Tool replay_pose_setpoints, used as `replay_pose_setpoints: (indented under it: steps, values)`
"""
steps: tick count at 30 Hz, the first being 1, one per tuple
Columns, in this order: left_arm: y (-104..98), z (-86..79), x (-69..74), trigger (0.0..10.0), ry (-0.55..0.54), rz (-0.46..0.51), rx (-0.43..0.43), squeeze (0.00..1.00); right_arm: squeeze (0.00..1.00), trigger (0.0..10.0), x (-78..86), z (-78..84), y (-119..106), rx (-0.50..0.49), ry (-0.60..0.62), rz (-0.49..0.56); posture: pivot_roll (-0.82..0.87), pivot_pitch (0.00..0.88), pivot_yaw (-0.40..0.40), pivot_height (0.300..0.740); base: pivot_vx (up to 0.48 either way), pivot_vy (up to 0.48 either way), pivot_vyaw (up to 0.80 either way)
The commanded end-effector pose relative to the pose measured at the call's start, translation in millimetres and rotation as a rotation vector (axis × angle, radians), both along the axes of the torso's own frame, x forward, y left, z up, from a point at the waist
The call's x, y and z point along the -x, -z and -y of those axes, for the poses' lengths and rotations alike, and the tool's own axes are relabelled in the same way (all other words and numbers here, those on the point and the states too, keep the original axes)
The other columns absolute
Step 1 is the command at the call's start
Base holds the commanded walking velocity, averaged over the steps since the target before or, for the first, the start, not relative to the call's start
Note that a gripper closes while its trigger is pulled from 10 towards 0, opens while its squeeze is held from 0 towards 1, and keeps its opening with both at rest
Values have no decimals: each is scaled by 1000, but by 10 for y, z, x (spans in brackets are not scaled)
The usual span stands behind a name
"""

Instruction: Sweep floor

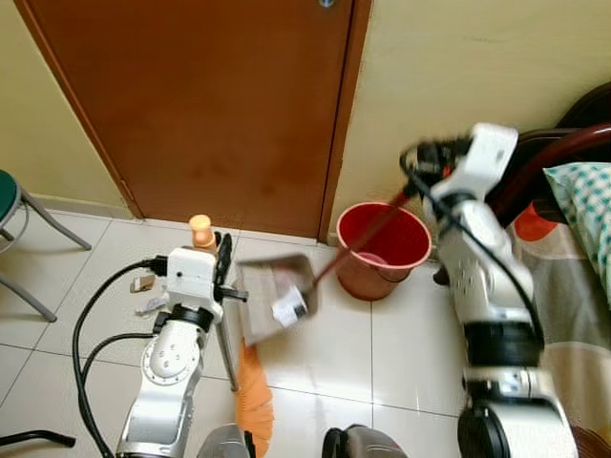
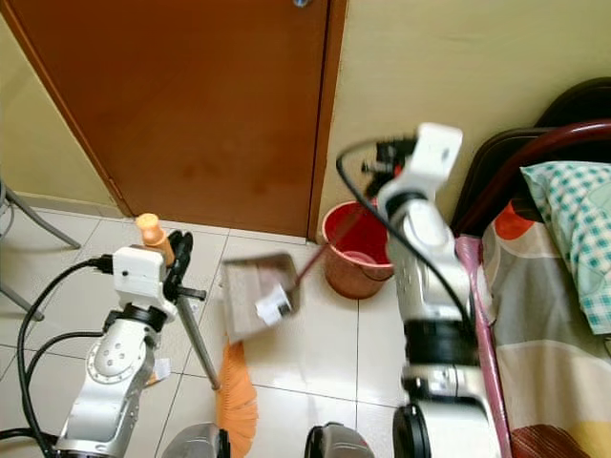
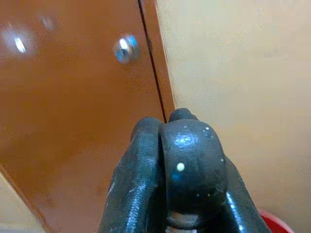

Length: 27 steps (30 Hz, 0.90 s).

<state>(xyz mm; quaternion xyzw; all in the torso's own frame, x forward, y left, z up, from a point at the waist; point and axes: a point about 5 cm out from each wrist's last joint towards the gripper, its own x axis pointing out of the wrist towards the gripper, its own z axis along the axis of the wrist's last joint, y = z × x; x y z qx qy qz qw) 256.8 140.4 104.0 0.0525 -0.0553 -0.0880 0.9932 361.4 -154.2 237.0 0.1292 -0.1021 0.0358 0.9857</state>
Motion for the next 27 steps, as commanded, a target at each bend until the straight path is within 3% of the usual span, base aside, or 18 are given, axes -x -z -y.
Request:
replay_pose_setpoints:
  steps: [1,2,7,15,22,26,27]
  values:
    - [109,17,41,10000,10,-54,-19,0,0,10000,-11,134,-224,-34,56,75,-4,40,-27,740,0,0,0]
    - [109,17,41,10000,10,-54,-19,0,0,10000,-11,134,-224,-34,56,75,-4,40,-27,740,0,0,0]
    - [141,80,64,10000,41,-66,-16,0,0,10000,-22,363,-656,8,156,208,-4,40,-27,740,0,0,0]
    - [147,93,55,10000,61,-76,-22,0,0,10000,13,493,-1005,125,196,359,1,44,-22,740,0,0,0]
    - [154,98,59,10000,66,-82,-22,0,0,10000,40,447,-1168,292,191,462,-5,48,-16,740,0,0,0]
    - [158,64,64,10000,52,-88,-20,0,0,10000,72,324,-1104,479,170,520,-2,58,-17,740,0,0,0]
    - [158,64,64,10000,52,-88,-20,0,0,10000,72,324,-1104,479,170,520,-2,58,-17,740,0,0,0]
